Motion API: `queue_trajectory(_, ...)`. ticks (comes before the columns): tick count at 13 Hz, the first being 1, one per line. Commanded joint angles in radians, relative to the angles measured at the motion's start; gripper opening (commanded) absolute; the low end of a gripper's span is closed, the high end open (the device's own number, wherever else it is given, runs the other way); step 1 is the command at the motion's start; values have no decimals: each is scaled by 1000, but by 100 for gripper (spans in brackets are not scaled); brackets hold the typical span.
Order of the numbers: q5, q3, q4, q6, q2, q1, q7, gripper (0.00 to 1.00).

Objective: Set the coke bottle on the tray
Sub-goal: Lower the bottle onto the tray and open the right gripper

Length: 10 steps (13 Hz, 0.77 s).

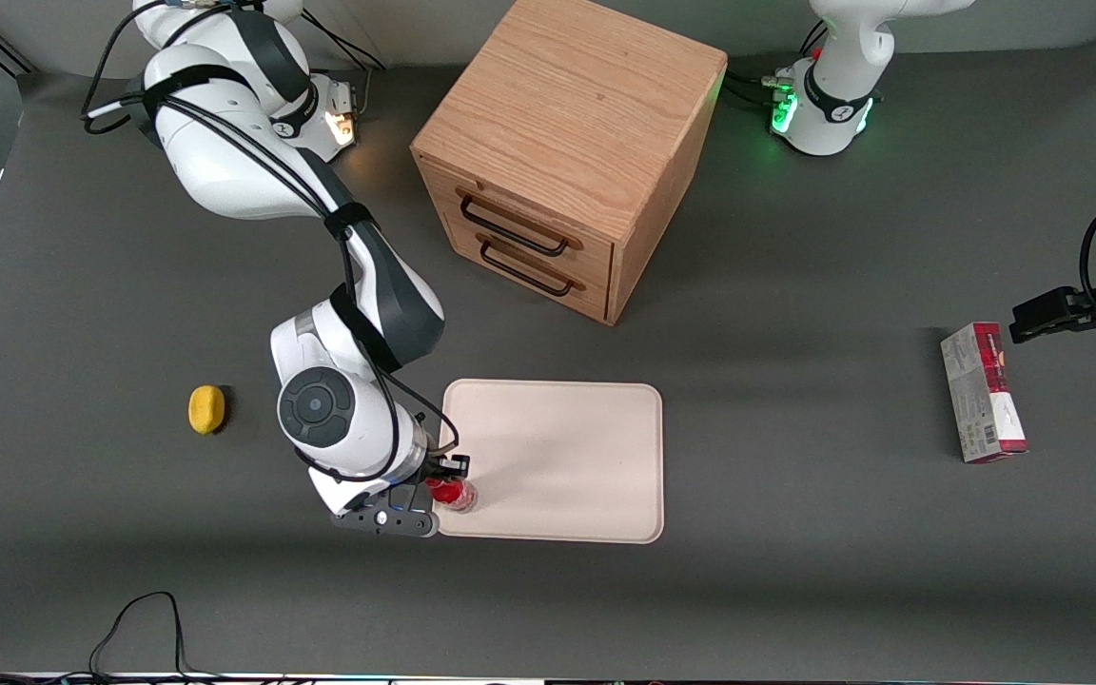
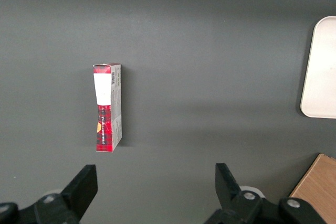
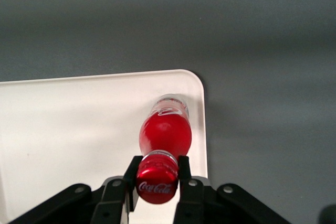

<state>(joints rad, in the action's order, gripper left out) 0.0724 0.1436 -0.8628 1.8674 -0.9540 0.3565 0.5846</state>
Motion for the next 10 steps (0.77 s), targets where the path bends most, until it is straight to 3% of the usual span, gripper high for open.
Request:
queue_trajectory(1,27,-2,53,-17,-20,12,27,0)
queue_trajectory(2,27,-2,53,-19,-20,10,27,0)
queue_trajectory(3,27,-2,53,-19,-20,10,27,24)
queue_trajectory(4,27,-2,53,-19,-20,10,27,95)
queue_trajectory(5,27,-4,53,-17,-20,10,35,100)
queue_trajectory(10,27,-9,50,-25,-12,9,38,100)
